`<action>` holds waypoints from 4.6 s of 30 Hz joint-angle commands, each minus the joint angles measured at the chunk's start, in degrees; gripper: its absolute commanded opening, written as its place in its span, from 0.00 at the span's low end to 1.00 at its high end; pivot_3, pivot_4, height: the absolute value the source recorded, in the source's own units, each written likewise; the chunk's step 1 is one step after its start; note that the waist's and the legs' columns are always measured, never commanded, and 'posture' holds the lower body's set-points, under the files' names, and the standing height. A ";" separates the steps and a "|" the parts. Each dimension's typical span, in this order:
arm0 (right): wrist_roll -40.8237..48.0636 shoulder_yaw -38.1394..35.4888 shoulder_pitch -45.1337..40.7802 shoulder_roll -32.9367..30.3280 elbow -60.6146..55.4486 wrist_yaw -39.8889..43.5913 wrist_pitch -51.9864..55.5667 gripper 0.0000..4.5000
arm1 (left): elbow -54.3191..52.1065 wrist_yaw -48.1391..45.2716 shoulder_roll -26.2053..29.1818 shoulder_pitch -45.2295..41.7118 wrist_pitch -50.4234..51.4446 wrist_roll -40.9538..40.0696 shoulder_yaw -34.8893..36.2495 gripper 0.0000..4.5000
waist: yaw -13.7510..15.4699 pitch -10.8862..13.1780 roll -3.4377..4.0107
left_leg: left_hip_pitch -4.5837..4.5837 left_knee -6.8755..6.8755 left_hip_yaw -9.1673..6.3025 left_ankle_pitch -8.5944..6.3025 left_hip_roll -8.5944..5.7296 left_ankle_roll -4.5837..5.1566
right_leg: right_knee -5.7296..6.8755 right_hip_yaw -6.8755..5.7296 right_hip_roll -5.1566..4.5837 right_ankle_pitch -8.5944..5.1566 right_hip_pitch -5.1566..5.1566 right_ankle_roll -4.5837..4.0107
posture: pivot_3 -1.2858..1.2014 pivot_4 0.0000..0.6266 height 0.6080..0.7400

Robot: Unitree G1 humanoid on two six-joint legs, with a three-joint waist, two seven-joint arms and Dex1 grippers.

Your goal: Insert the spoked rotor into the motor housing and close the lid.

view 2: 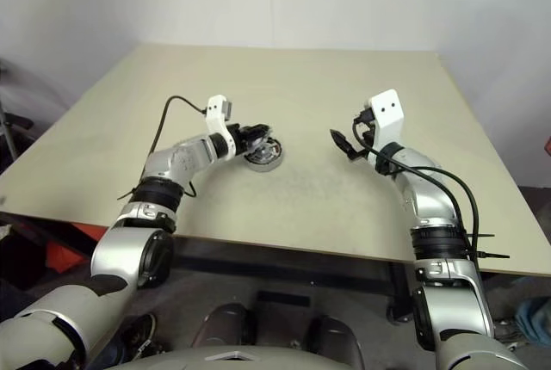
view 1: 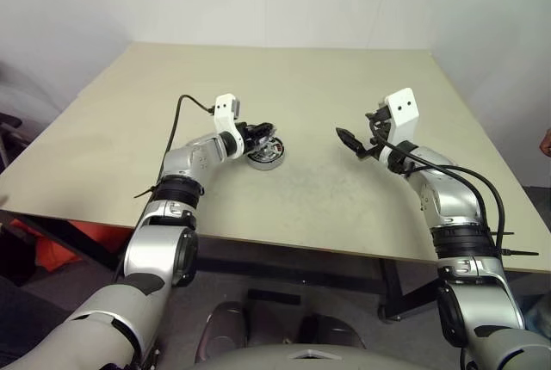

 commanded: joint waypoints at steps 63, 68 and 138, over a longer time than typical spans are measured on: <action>-0.35 0.14 -2.39 2.23 -0.28 0.48 -2.68 1.00 | -24.84 -2.41 4.38 18.08 -21.53 11.43 -11.38 1.00 | -0.23 -0.02 0.03 | 0.13 -0.05 0.10 -0.06 0.01 -0.17 | 0.14 0.03 -0.05 -0.03 0.03 -0.04 | 0.52 0.00 1.00; -0.42 0.30 -2.76 1.98 0.03 0.88 -2.50 1.00 | -22.03 -1.18 2.00 17.79 -19.24 10.03 -10.03 1.00 | -0.21 -0.02 0.03 | 0.12 -0.06 0.11 -0.06 0.00 -0.16 | 0.12 0.03 -0.05 -0.04 0.03 -0.04 | 0.52 0.00 1.00; -12.74 10.52 -26.74 27.69 46.59 -3.51 -21.32 1.00 | -53.95 2.25 19.54 36.23 2.66 -8.64 6.89 1.00 | -3.51 -0.04 -0.19 | 0.41 -0.16 0.14 0.09 0.12 -0.45 | 0.40 0.12 -0.02 0.08 0.19 -0.57 | 0.52 0.00 1.00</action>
